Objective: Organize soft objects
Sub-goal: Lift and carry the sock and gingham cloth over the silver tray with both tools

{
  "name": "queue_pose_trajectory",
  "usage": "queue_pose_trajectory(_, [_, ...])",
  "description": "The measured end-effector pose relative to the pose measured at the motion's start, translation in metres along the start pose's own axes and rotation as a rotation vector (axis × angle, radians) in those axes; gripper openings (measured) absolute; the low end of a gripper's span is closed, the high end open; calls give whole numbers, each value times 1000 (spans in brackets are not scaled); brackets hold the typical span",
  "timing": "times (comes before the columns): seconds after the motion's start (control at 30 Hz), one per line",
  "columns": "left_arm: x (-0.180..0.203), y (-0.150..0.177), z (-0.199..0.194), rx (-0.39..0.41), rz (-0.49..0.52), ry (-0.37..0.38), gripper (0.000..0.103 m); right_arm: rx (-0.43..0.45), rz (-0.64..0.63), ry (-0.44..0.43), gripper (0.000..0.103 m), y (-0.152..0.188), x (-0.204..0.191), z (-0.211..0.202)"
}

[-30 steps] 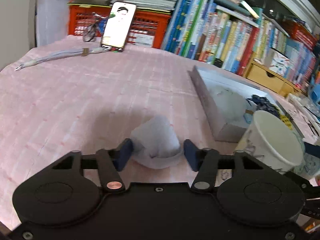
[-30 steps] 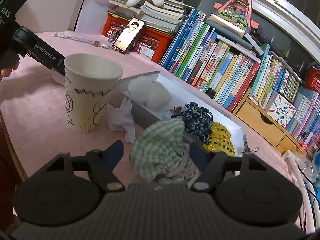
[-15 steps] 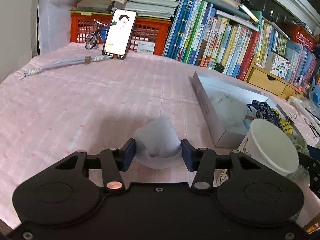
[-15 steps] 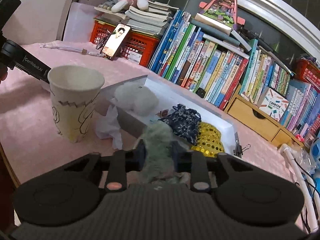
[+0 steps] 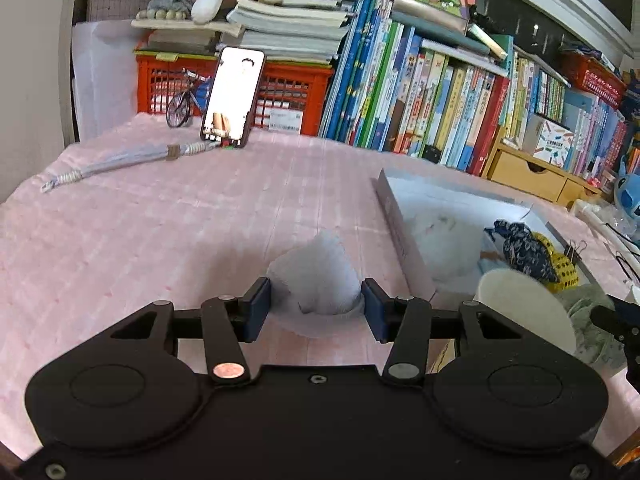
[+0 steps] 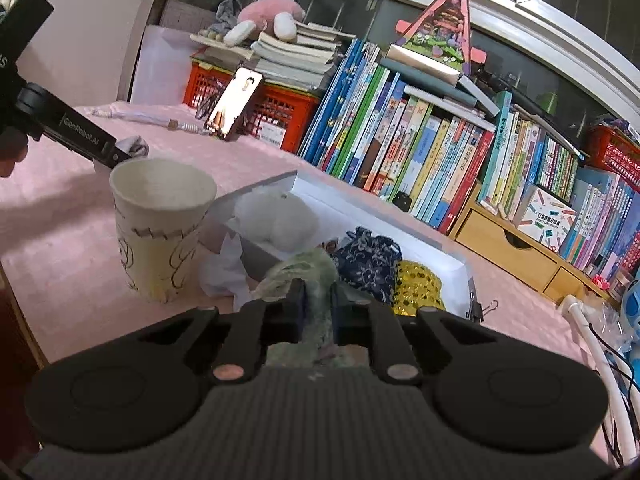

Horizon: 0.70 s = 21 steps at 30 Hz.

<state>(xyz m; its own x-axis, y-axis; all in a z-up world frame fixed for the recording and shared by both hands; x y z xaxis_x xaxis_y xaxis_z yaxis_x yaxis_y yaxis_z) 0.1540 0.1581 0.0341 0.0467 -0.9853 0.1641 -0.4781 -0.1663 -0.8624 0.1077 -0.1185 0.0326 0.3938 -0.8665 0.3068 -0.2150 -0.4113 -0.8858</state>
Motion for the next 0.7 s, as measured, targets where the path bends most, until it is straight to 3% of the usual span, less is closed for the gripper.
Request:
queue_pose_trajectory(0.23, [12, -16, -5, 28, 18, 31, 47, 13, 35, -26, 13, -9, 3, 0])
queue_pose_trajectory(0.33, [17, -17, -5, 28, 29, 40, 47, -15, 40, -67, 49, -4, 0, 3])
queue_pose_trajectory(0.4, [20, -17, -4, 23, 33, 46, 47, -30, 25, -77, 65, 1, -6, 4])
queue_pose_trajectory(0.7, [26, -16, -1, 13, 42, 62, 47, -78, -76, -77, 82, 15, -23, 18])
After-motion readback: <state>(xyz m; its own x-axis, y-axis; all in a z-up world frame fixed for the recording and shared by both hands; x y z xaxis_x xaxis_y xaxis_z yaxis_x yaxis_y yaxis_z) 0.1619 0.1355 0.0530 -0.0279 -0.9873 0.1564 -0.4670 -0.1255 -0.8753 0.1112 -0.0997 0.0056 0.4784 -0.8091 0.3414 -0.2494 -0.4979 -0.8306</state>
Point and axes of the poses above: each gripper's, at about its wrist camera, not at the fingertips, and z roughly the way its jaws point, x to its right, y to its underside, the point moved 5 cm from there along z, roughly the way its jaws point, and after that the axes turned 6 degrees about x, right-handed, at the moved point
